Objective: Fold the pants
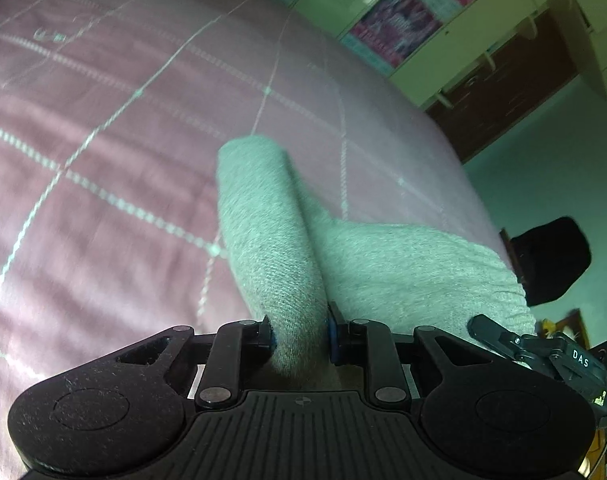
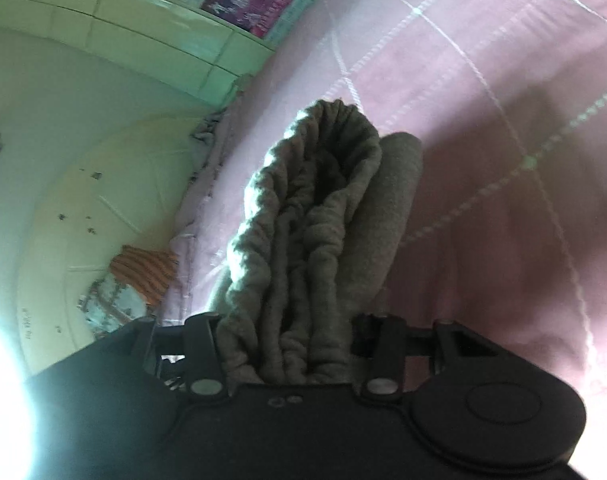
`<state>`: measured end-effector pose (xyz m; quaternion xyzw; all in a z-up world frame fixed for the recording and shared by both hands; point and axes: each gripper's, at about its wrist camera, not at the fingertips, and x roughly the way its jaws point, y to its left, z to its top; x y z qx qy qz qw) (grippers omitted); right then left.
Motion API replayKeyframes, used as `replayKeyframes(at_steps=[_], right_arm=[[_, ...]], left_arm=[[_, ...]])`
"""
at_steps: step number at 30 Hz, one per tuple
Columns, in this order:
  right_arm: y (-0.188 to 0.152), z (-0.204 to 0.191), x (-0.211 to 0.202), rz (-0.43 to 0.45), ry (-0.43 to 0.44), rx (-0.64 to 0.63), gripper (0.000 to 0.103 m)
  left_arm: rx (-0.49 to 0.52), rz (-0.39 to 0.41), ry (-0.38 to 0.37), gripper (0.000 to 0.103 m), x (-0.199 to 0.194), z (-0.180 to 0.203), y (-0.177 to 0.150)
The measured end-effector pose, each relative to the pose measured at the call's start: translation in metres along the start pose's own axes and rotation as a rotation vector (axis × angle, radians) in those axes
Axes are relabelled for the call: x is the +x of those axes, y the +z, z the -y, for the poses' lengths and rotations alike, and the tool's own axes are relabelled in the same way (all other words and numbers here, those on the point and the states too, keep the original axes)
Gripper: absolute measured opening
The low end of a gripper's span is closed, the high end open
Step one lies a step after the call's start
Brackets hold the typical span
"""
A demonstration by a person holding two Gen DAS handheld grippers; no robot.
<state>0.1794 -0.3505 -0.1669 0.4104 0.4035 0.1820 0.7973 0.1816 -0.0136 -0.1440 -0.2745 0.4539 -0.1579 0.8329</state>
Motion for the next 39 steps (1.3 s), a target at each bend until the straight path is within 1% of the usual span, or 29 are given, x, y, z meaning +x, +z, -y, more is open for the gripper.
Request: replayKeyframes(at_steps=[3,7,11,15,18,21,24,26,27,28,29,30,32,33,35,36,37,39], right_arm=[[0.012,-0.017,-0.002,0.024,0.039,-0.04,0.045],[0.044,-0.037,0.0,0.053,0.065,-0.103,0.045],[0.076,-0.046,0.014,0.074,0.07,-0.14,0.045],[0.102,-0.051,0.035,0.083,0.058,-0.173,0.045],[0.116,-0.042,0.039,0.08,0.04,-0.175,0.045],[0.128,-0.034,0.055,0.078,-0.001,-0.166,0.045],[0.132,-0.015,0.067,0.065,-0.064,-0.149,0.046],[0.134,0.002,0.074,0.052,-0.105,-0.107,0.049],[0.134,0.013,0.078,0.041,-0.132,-0.08,0.051],[0.132,0.024,0.082,0.034,-0.177,-0.059,0.056],[0.129,0.033,0.086,0.037,-0.249,-0.04,0.06],[0.124,0.043,0.088,0.04,-0.31,-0.011,0.062],[0.114,0.055,0.084,0.057,-0.34,0.021,0.072],[0.109,0.053,0.08,0.071,-0.353,0.005,0.073],[0.101,0.045,0.069,0.108,-0.383,-0.053,0.081],[0.1,0.04,0.061,0.137,-0.412,-0.072,0.081],[0.097,0.035,0.051,0.167,-0.432,-0.091,0.081],[0.094,0.022,0.038,0.204,-0.45,-0.146,0.079]], left_arm=[[0.003,0.048,-0.016,0.022,-0.007,0.009,0.02],[0.031,0.105,-0.009,0.023,-0.005,0.024,0.058],[0.063,0.14,0.022,0.023,0.01,0.037,0.093],[0.101,0.151,0.066,0.023,0.03,0.047,0.119],[0.114,0.145,0.106,0.023,0.048,0.05,0.133],[0.145,0.124,0.165,0.023,0.072,0.052,0.134],[0.177,0.09,0.228,0.023,0.1,0.049,0.128],[0.223,0.048,0.291,0.024,0.121,0.047,0.118],[0.252,0.025,0.339,0.031,0.131,0.046,0.111],[0.273,0.003,0.375,0.036,0.14,0.044,0.103],[0.285,-0.001,0.394,0.045,0.143,0.043,0.096],[0.287,0.008,0.404,0.049,0.142,0.044,0.091],[0.284,0.012,0.405,0.049,0.135,0.044,0.086],[0.285,0.016,0.408,0.049,0.129,0.044,0.085],[0.284,0.045,0.437,0.049,0.112,0.046,0.082],[0.285,0.071,0.444,0.049,0.102,0.047,0.079],[0.287,0.093,0.431,0.049,0.097,0.041,0.079],[0.328,0.106,0.415,0.049,0.088,0.047,0.073]])
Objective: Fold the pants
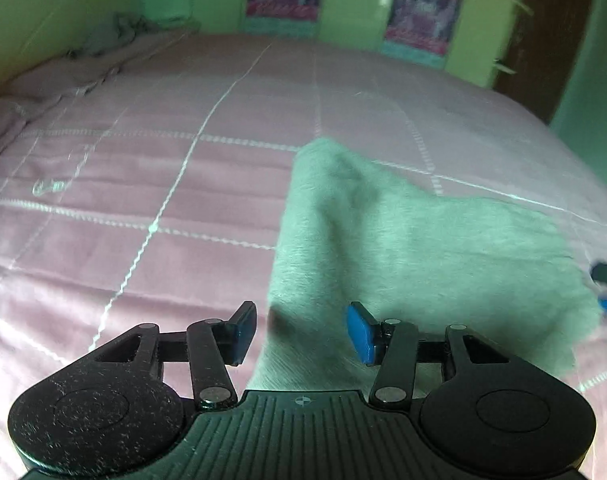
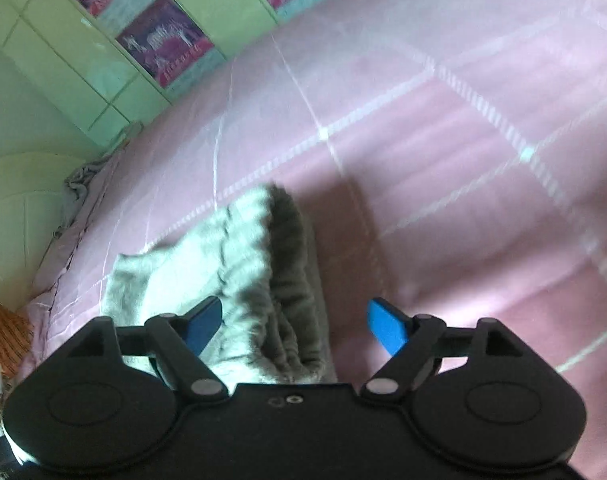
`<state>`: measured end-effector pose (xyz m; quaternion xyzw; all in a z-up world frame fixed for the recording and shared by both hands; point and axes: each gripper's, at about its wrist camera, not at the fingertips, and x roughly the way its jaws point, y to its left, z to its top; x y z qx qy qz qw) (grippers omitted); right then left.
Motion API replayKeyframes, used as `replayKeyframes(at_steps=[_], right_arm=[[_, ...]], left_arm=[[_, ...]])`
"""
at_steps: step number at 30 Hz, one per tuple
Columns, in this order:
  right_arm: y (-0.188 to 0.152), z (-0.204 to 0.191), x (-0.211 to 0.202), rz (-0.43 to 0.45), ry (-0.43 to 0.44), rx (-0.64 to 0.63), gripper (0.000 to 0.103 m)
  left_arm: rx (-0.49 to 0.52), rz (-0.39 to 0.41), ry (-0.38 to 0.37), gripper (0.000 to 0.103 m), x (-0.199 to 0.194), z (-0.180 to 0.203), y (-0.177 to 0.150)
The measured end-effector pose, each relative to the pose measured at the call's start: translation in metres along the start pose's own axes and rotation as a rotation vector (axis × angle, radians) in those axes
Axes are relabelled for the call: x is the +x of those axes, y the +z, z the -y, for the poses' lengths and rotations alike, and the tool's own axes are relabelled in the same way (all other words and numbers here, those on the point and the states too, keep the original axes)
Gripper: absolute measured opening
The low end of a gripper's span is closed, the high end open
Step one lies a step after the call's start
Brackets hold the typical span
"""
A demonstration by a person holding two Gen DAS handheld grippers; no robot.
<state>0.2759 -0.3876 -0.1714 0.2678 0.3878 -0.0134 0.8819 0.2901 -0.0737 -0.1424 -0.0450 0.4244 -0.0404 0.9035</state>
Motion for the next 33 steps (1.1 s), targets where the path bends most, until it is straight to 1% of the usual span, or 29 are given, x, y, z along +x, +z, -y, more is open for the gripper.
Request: replayKeyframes(at_steps=[1,2,3,4,5,7,9,12,13,14,17,20,23,25,27,28,29,30,31,32,33], right_arm=[[-0.002,-0.01,-0.01,0.027,-0.009,-0.057,0.069],[-0.007,-0.025,-0.02,0.06,-0.03,-0.147,0.054],[-0.009,-0.041,-0.02,0.083,-0.052,-0.225,0.05],[-0.009,-0.056,-0.017,0.096,-0.065,-0.294,0.048],[-0.014,-0.07,-0.014,0.102,-0.066,-0.354,0.044],[-0.019,-0.083,-0.005,0.086,-0.071,-0.409,0.039],[-0.02,-0.093,0.009,0.074,-0.106,-0.469,0.038],[-0.04,-0.079,0.031,-0.015,-0.198,-0.566,0.037],[-0.045,-0.069,0.037,-0.032,-0.202,-0.571,0.038],[-0.047,-0.063,0.037,-0.014,-0.191,-0.562,0.038],[-0.047,-0.062,0.037,-0.008,-0.193,-0.569,0.038],[-0.05,-0.06,0.037,-0.002,-0.19,-0.553,0.039],[-0.047,-0.072,0.033,-0.016,-0.209,-0.562,0.041],[-0.043,-0.086,0.024,0.018,-0.203,-0.58,0.039],[-0.041,-0.091,0.018,0.051,-0.188,-0.561,0.039],[-0.042,-0.089,0.022,0.03,-0.201,-0.561,0.039],[-0.047,-0.086,0.033,-0.019,-0.232,-0.579,0.039],[-0.052,-0.083,0.04,-0.04,-0.252,-0.606,0.039],[-0.055,-0.083,0.042,-0.031,-0.258,-0.625,0.04],[-0.054,-0.083,0.043,-0.032,-0.26,-0.612,0.041],[-0.051,-0.084,0.044,-0.038,-0.262,-0.597,0.041]], left_arm=[[0.032,0.004,0.003,0.049,-0.003,0.006,-0.002],[0.059,0.009,0.002,0.049,-0.004,0.012,-0.004],[0.08,0.005,0.001,0.05,-0.004,0.018,-0.006],[0.092,-0.004,0.005,0.05,-0.002,0.023,-0.008],[0.095,-0.018,0.015,0.05,0.002,0.027,-0.01],[0.097,-0.071,0.033,0.049,0.014,0.03,-0.014],[0.107,-0.059,0.048,0.049,0.017,0.03,-0.019],[0.108,-0.05,0.029,0.049,0.018,0.028,-0.025],[0.117,-0.041,0.029,0.049,0.017,0.028,-0.027],[0.122,-0.034,0.029,0.049,0.017,0.027,-0.03],[0.117,-0.023,0.022,0.05,0.015,0.025,-0.034],[0.135,-0.022,0.04,0.05,0.014,0.031,-0.034],[0.132,-0.027,0.065,0.05,0.013,0.034,-0.032],[0.136,-0.024,0.073,0.05,0.011,0.036,-0.032],[0.134,-0.024,0.079,0.05,0.01,0.038,-0.032],[0.131,-0.026,0.079,0.05,0.009,0.039,-0.032],[0.13,-0.026,0.081,0.05,0.009,0.039,-0.032],[0.132,-0.028,0.085,0.05,0.009,0.04,-0.032],[0.132,-0.029,0.087,0.05,0.009,0.04,-0.032],[0.131,-0.031,0.089,0.05,0.009,0.04,-0.032],[0.127,-0.034,0.091,0.052,0.01,0.04,-0.031]])
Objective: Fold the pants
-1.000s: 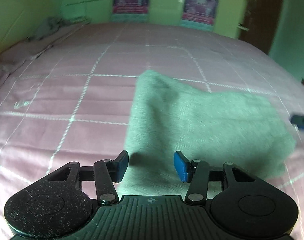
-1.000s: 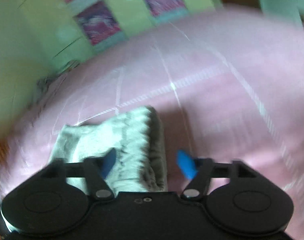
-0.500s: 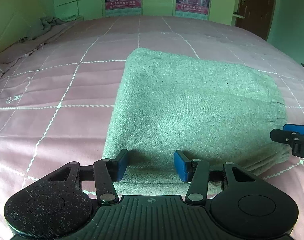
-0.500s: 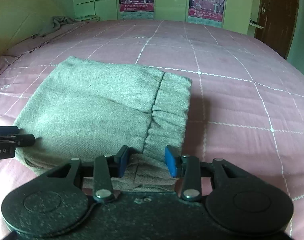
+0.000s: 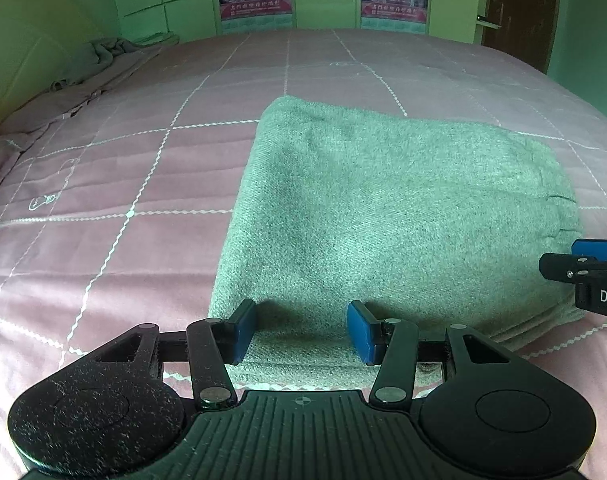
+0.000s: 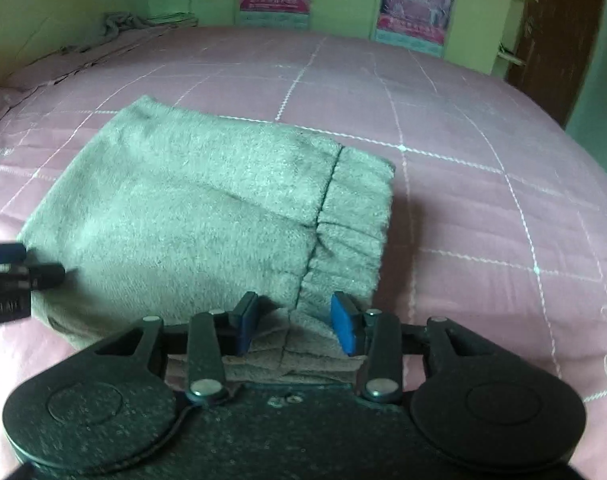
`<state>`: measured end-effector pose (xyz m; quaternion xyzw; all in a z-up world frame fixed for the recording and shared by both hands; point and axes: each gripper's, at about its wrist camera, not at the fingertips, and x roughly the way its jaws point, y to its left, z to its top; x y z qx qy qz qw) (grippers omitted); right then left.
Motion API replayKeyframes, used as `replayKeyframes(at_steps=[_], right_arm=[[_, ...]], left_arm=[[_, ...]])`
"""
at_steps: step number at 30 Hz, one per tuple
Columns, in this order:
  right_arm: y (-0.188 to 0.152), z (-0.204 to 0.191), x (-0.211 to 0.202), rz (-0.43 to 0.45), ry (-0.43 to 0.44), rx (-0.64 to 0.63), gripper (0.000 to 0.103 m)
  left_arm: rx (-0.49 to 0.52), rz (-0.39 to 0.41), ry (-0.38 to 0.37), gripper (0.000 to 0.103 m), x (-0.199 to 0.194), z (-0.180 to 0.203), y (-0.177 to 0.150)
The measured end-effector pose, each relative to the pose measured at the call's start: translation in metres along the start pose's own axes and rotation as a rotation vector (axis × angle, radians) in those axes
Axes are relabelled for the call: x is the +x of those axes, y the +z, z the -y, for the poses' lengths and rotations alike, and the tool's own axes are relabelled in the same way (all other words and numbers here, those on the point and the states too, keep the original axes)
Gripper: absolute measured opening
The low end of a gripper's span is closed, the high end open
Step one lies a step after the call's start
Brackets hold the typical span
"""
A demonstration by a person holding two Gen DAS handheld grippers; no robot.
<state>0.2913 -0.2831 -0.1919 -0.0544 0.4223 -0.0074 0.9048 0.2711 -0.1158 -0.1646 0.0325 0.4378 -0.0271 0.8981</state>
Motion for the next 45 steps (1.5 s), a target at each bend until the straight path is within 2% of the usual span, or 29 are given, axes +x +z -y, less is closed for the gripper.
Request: replayKeyframes(at_steps=[2,4,6,8,12,19,21,23,26,27,28,31,33,34,35,37,40,41,42,44,45], right_arm=[[0.002,0.0,0.002,-0.007,-0.003,-0.005,0.041],[-0.002,-0.001,0.003,0.004,-0.007,-0.012,0.042],[-0.007,-0.003,0.003,0.017,-0.014,-0.013,0.042],[-0.01,-0.006,0.002,0.026,-0.018,-0.005,0.042],[-0.009,-0.004,-0.001,0.03,-0.014,0.017,0.042],[-0.002,-0.005,0.0,0.0,-0.018,0.011,0.042],[0.0,-0.007,0.0,-0.008,-0.02,0.0,0.046],[0.005,-0.01,0.001,-0.024,-0.012,0.0,0.06],[0.012,-0.014,0.002,-0.046,0.004,0.006,0.071],[0.015,-0.016,0.001,-0.05,0.003,0.007,0.071],[0.018,-0.017,-0.003,-0.043,0.0,0.013,0.07],[0.024,-0.02,-0.03,0.08,0.008,0.042,0.068],[0.028,-0.026,-0.038,0.134,-0.034,-0.017,0.061],[0.031,-0.028,-0.038,0.143,-0.053,-0.046,0.051],[0.037,-0.027,-0.035,0.144,-0.062,-0.066,0.045],[0.052,-0.02,-0.027,0.124,-0.058,-0.058,0.038],[0.072,-0.013,-0.011,0.105,-0.086,-0.034,0.038],[0.075,-0.012,-0.004,0.094,-0.098,-0.035,0.038],[0.077,-0.011,0.003,0.084,-0.111,-0.037,0.038],[0.077,-0.008,0.02,0.048,-0.133,-0.031,0.039],[0.074,-0.006,0.029,0.02,-0.146,-0.031,0.039]], left_arm=[[-0.011,-0.006,-0.009,0.059,0.0,-0.002,0.001],[-0.018,-0.009,-0.029,0.074,0.0,-0.003,0.001],[-0.005,-0.014,-0.037,0.097,0.001,-0.003,0.0],[-0.005,-0.025,-0.01,0.103,0.002,-0.002,-0.002],[-0.077,-0.029,-0.016,0.103,0.003,-0.012,-0.005],[-0.098,-0.037,0.022,0.103,-0.007,-0.011,-0.002],[-0.086,-0.037,0.011,0.103,-0.014,-0.01,0.0],[-0.084,-0.042,-0.028,0.103,-0.021,-0.011,0.001],[-0.126,-0.022,-0.058,0.103,-0.03,-0.015,0.0],[-0.149,-0.021,-0.052,0.103,-0.032,-0.016,0.002],[-0.152,-0.017,-0.02,0.103,-0.034,-0.016,0.005],[-0.079,0.034,0.096,0.103,-0.042,-0.011,0.019],[-0.042,0.05,0.08,0.103,-0.04,-0.012,0.038],[-0.043,0.052,0.069,0.103,-0.038,-0.014,0.049],[-0.054,0.057,0.066,0.103,-0.034,-0.015,0.061],[-0.042,0.034,0.033,0.103,-0.016,-0.011,0.084],[0.045,-0.023,0.049,0.102,0.024,0.003,0.101],[0.066,-0.036,0.055,0.096,0.036,0.009,0.102],[0.07,-0.064,0.067,0.089,0.05,0.012,0.102],[0.056,-0.138,0.08,0.087,0.075,0.013,0.094],[0.043,-0.139,0.075,0.088,0.079,0.012,0.089]])
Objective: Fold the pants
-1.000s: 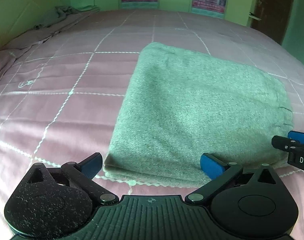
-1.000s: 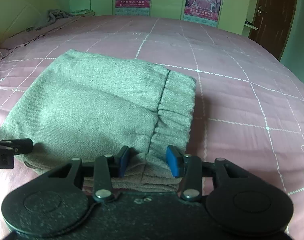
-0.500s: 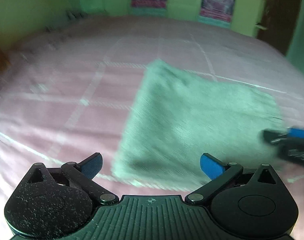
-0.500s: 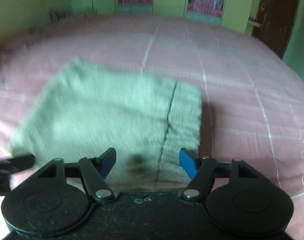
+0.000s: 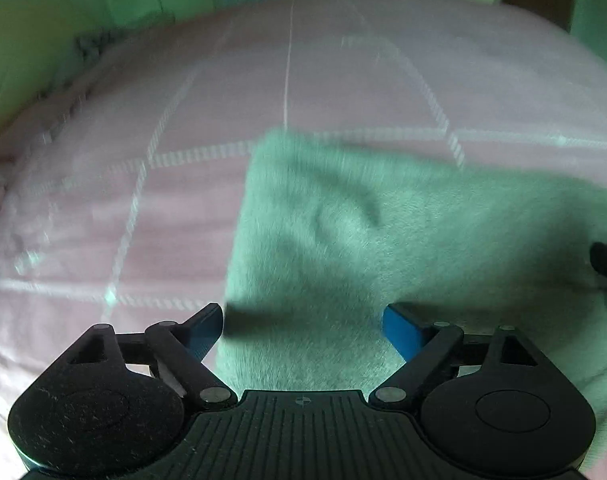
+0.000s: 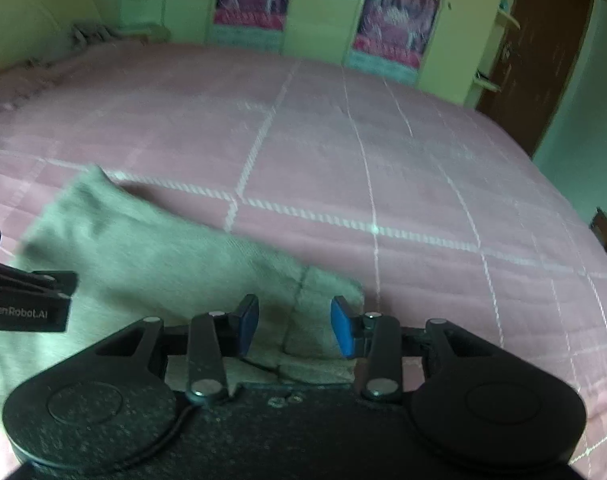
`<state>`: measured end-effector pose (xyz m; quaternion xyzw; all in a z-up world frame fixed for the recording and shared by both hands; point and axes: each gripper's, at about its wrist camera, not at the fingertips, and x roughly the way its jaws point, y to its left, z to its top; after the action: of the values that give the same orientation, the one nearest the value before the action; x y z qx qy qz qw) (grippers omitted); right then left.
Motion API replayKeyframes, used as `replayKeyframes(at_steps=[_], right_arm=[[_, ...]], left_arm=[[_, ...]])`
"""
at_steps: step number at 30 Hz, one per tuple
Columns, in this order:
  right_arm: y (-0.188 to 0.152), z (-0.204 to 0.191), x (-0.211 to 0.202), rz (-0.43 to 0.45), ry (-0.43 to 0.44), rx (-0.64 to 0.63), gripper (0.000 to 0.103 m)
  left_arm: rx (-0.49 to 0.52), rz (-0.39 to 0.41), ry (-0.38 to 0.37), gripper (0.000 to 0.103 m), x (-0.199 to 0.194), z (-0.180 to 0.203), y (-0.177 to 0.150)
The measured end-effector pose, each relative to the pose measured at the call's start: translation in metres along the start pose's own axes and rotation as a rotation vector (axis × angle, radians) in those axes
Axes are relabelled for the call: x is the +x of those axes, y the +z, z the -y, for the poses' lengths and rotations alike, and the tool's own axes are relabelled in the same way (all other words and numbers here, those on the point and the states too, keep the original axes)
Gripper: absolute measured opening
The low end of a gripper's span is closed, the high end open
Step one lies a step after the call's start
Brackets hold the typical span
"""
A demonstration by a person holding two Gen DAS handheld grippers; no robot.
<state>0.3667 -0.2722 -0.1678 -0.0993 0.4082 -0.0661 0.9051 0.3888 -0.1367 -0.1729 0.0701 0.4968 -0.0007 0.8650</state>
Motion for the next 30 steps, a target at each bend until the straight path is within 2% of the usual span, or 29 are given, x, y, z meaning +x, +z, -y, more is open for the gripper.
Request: replayKeyframes(at_steps=[2,6,9,11,13,15,18,21,24,30], right_arm=[[-0.009,-0.002,0.017,-0.053,0.0,-0.02,0.041],[-0.014,0.001,0.009,-0.025,0.015,0.005,0.041],[-0.025,0.005,-0.021,0.048,0.074,0.058,0.042],[-0.043,-0.002,-0.034,0.06,0.074,0.021,0.041],[-0.066,-0.006,-0.037,0.013,0.077,0.0,0.042],[-0.083,-0.008,-0.042,0.003,0.066,-0.007,0.042],[-0.09,-0.004,-0.074,0.04,0.091,0.046,0.043],[-0.097,0.006,-0.116,0.09,0.157,0.119,0.049],[-0.111,0.009,-0.161,0.142,0.202,0.115,0.053],[-0.147,0.012,-0.25,0.232,0.252,0.092,0.064]], left_arm=[[-0.022,0.024,-0.006,0.088,0.0,0.0,-0.008],[-0.024,0.027,-0.027,0.088,-0.015,-0.005,-0.02],[-0.042,0.022,-0.052,0.088,-0.032,-0.011,-0.042],[-0.041,0.025,-0.052,0.088,-0.041,-0.014,-0.059],[-0.048,0.04,-0.041,0.088,-0.054,-0.018,-0.076],[-0.078,0.034,-0.043,0.088,-0.069,-0.023,-0.087],[-0.088,0.087,-0.001,0.087,-0.11,-0.026,-0.103],[-0.093,0.155,-0.011,0.088,-0.164,-0.027,-0.119],[-0.09,0.225,-0.022,0.088,-0.216,-0.03,-0.135],[-0.049,0.317,-0.066,0.088,-0.3,-0.04,-0.18]])
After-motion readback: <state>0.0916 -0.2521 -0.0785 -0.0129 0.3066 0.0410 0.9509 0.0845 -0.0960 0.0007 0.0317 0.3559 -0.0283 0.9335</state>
